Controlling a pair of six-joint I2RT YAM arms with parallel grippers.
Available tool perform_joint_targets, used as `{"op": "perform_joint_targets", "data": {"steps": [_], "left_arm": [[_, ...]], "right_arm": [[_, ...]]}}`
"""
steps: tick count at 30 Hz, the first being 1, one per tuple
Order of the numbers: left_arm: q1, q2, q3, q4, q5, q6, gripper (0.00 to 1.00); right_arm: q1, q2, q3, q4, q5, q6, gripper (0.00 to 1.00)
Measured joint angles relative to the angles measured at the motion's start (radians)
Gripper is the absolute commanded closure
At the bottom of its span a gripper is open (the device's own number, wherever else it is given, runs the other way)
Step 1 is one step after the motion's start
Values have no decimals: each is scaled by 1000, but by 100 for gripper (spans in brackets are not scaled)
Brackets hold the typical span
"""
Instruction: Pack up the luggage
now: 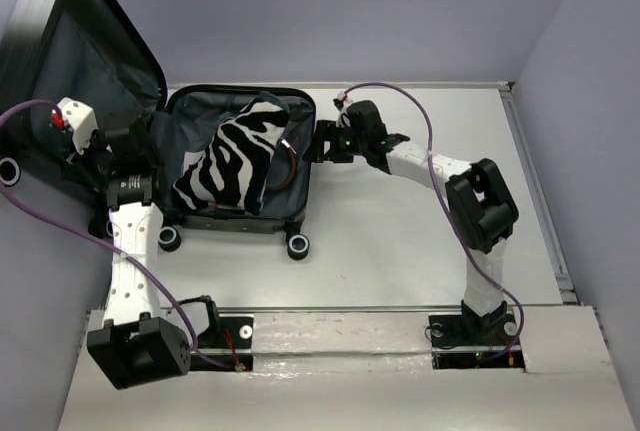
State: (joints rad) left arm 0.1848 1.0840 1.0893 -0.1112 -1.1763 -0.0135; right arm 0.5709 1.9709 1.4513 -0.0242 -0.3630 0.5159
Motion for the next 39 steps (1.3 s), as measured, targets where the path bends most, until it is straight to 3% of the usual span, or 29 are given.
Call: {"op": "perform_joint_targets", "data": {"steps": [1,2,6,16,26,27,28,31,35,39], "left_arm": [[-1,0,0,-1,3,-4,94],[-13,0,0,-2,2,-9,94],[-131,-21,-20,21,-32,-2,94],[-597,-256,-227,78,-125,64,94],[-1167,-237,-280,-93,-197,146,93],[-1215,-227,-280,-109,-166,126,67],[-1253,-218,-275,-109,-126,98,50],[-1337,-211,-226,-102,26,38,10],[-1344,-228,-120,-79,119,8,1],[-1344,-248,-6,-35,184,5,1]], "right_arm": [[2,22,19,0,2,3,39],[5,52,44,0,9,7,55],[17,137,120,8,4,58,81],[13,152,171,-45,54,114,88],[14,152,171,-43,64,119,88],[14,152,171,-41,64,122,88],[14,152,169,-37,68,124,88],[14,147,153,-19,71,138,88],[11,123,102,30,97,166,88],[17,105,60,72,129,181,88]]}}
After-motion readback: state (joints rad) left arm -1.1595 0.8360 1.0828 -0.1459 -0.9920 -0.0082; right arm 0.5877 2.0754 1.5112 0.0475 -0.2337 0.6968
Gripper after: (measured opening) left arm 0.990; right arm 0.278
